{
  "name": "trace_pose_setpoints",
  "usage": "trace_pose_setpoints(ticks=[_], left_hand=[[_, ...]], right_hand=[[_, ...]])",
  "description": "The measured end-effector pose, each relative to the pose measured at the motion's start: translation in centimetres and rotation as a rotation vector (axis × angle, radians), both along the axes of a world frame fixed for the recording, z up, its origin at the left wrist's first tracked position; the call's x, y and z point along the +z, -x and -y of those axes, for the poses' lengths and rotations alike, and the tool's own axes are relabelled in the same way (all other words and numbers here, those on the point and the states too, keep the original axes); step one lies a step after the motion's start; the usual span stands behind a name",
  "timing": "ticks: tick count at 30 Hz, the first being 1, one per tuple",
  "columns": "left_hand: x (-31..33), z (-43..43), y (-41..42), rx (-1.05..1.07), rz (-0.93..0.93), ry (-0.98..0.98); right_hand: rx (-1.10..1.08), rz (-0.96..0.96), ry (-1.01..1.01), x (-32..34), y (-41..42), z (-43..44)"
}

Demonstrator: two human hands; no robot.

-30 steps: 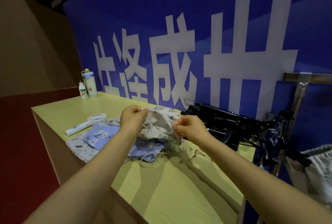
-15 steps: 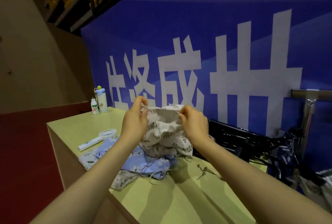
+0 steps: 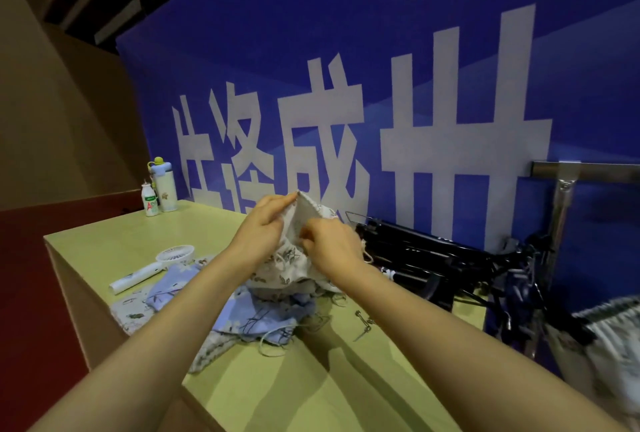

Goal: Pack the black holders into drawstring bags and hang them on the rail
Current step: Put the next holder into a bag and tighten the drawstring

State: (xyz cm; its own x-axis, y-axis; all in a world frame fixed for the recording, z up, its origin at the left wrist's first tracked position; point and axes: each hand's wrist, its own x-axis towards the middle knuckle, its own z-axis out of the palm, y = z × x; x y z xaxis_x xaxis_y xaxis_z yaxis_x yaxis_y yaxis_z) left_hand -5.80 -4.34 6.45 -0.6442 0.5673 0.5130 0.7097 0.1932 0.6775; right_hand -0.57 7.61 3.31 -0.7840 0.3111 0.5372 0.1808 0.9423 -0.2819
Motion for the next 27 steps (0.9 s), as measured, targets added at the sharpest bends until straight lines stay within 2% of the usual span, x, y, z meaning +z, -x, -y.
trace_pose_setpoints(ticks=[3,6,8,11,14,17,20,24,27], left_hand=[[-0.1,-1.1,0.2,0.01,0.038,-0.048],[-0.2,-1.9,0.6,0.022,0.069,-0.073],[-0.2,-2.3,1.0,0.044,0.077,-0.086],[-0.4,-2.8,1.6,0.066,0.122,-0.136],[-0.9,-4.0,1.8,0.074,0.133,-0.145],[-1.5,-5.4,1.7,0.079,0.158,-0.177],[-2.1,-6.3,1.8,0.054,0.197,-0.201],[-2.7,-7.5,2.5,0.052,0.2,-0.215],[-3.0,-8.3,3.1,0.061,0.205,-0.205]], right_hand=[[-0.031,0.045,0.053,-0.1,1.1,0.3],[0.04,-0.004,0.149,-0.4,1.7,-0.2],[0.093,-0.104,0.227,-0.5,1.4,-1.0],[0.153,-0.348,0.449,-0.5,-0.3,-3.3],[0.006,-0.464,0.546,-1.1,-2.1,-7.5],[-0.256,-0.311,0.499,-2.8,-3.2,-12.4],[-0.447,-0.04,0.296,-4.5,-3.6,-15.5],[-0.502,0.253,0.12,-5.5,-2.7,-17.5],[-0.502,0.418,0.117,-5.7,-1.9,-18.3]])
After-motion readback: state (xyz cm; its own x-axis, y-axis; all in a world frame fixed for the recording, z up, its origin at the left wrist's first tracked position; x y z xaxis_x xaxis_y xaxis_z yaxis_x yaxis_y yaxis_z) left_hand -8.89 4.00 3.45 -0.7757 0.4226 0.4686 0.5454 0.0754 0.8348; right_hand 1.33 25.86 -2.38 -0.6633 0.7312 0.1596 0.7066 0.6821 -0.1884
